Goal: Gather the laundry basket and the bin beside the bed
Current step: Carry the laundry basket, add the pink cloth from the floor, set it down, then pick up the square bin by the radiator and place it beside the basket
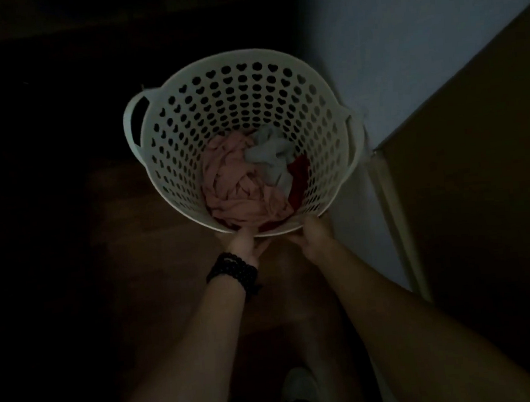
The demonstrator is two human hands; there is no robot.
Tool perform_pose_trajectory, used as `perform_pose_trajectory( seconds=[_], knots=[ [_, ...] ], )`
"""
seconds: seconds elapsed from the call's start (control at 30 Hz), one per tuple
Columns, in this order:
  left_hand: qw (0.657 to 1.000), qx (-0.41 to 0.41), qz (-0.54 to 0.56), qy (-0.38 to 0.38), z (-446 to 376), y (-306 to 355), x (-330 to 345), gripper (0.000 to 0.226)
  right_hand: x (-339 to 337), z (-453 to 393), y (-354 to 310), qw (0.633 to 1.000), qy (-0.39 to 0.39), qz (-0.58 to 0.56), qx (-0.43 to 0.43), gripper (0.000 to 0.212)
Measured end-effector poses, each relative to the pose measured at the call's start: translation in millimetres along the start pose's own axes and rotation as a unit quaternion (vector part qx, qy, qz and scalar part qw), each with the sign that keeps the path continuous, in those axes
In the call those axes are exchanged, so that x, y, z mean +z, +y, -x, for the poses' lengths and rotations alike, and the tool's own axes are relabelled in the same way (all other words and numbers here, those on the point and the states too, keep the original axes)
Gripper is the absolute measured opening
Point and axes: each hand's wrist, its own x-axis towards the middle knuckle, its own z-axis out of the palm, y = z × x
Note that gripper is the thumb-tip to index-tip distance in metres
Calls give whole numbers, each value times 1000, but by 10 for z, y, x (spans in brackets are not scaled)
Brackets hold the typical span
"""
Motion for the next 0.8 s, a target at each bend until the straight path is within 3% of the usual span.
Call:
perform_pose_trajectory(
  seconds=[0.23,0.37,0.47,0.63,0.8],
  knots=[
    [989,-10,-144,29,614,509,-241,49,283,608,-141,999,8,37,36,40],
    [978,105,-176,39,1442,1174,-300,43,615,1507,-445,998,-1,58,-10,52],
    [935,236,-264,10,2228,1644,-483,50,840,2403,-767,981,-45,143,-119,38],
    [829,421,-367,-7,4044,2347,-1123,53,1187,4326,-1285,886,-189,280,-317,36],
    [785,524,-330,26,5750,2633,-1810,54,1532,5986,-1416,785,-343,307,-415,37]
  ],
)
